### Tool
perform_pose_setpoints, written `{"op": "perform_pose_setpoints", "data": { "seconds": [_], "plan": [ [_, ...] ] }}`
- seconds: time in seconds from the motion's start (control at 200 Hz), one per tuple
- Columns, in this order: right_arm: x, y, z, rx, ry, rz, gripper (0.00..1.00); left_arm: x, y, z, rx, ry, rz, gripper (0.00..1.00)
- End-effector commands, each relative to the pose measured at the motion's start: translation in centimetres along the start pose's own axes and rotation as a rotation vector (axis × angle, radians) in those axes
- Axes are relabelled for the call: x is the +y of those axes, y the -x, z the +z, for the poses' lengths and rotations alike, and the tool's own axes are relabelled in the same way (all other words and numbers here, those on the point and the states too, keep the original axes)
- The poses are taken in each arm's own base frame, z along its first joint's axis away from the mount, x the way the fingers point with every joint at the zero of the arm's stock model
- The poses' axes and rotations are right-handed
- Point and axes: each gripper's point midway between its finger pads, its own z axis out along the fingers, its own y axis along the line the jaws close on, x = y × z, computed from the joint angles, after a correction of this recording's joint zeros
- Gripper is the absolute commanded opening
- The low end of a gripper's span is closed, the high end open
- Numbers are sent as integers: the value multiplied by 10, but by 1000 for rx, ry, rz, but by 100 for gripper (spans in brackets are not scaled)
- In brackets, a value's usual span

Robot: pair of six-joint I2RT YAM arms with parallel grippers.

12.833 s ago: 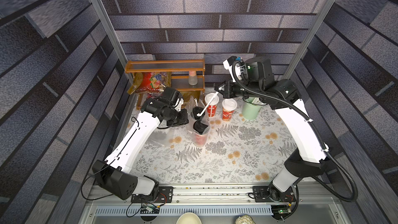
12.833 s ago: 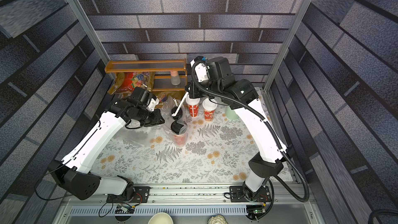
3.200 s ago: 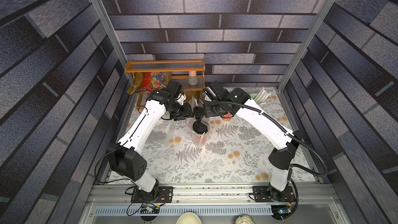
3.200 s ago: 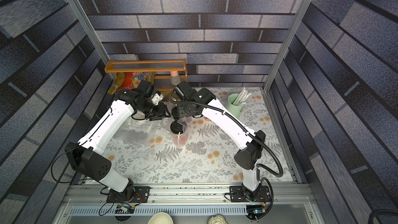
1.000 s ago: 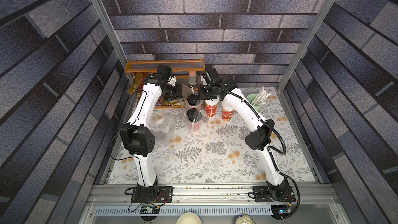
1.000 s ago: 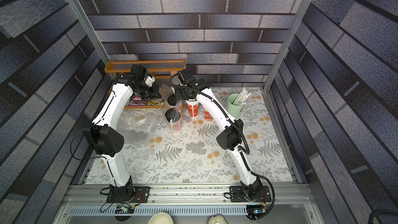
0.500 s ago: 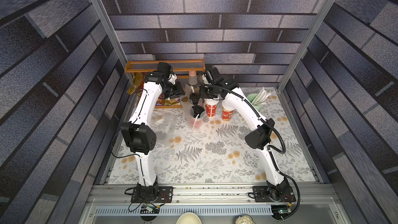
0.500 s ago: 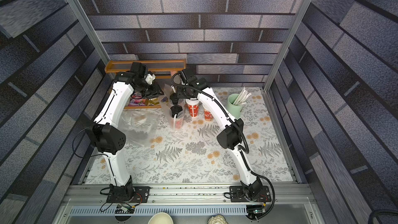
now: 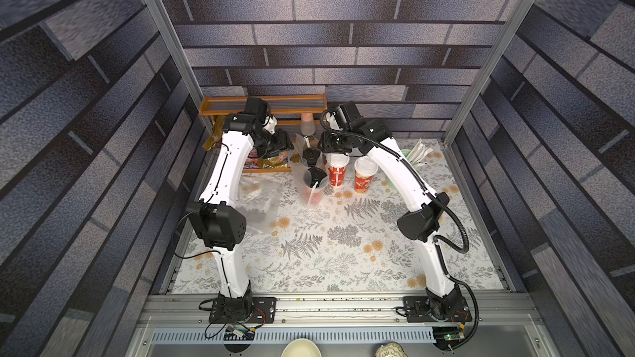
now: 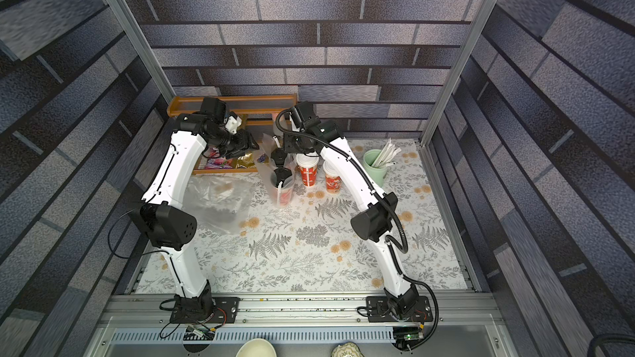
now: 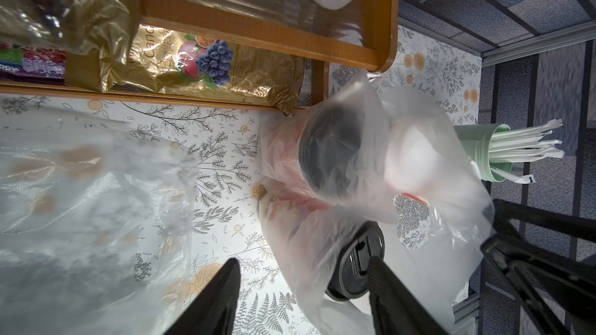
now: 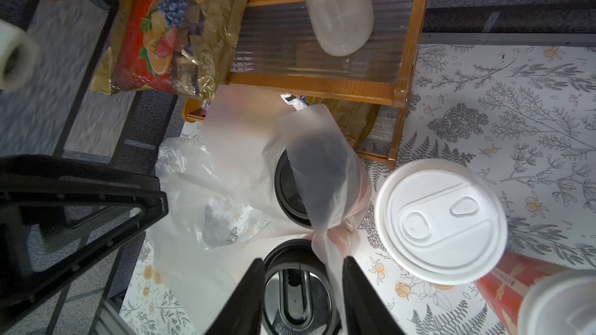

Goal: Pack milk tea into plastic carrier bags
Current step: Move the plastic carrier bag to the center of the board.

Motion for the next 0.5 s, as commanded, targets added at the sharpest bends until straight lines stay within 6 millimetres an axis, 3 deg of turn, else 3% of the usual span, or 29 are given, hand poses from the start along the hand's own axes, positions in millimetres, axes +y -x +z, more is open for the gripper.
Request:
{"op": "perform_pose_setpoints", "data": {
  "seconds": [0.0,0.155,0.23,0.251,0.311,0.391,0.496],
  "plan": [
    [2,-2,-28,8,15,0,47,1,-4,-34,-51,31,34,69],
    [-3,-19,-41,52,-10,3,51,2,-10,-47,-66,42,37,72],
    [-15,-33,-44,86,-57,5,58,3,-18,-48,-55,41,34,72],
    [-16,-32,-59,67,-62,2,60,3,-21,-47,-50,41,33,72],
    [-28,-42,-66,74,-116,4,62,4,-28,-45,-43,44,31,72],
    [-46,-62,-66,106,-173,5,49,4,-37,-41,-27,33,23,71],
    [-53,-94,-54,172,-152,39,33,-1,-46,-32,-1,-3,15,71]
  ]
}}
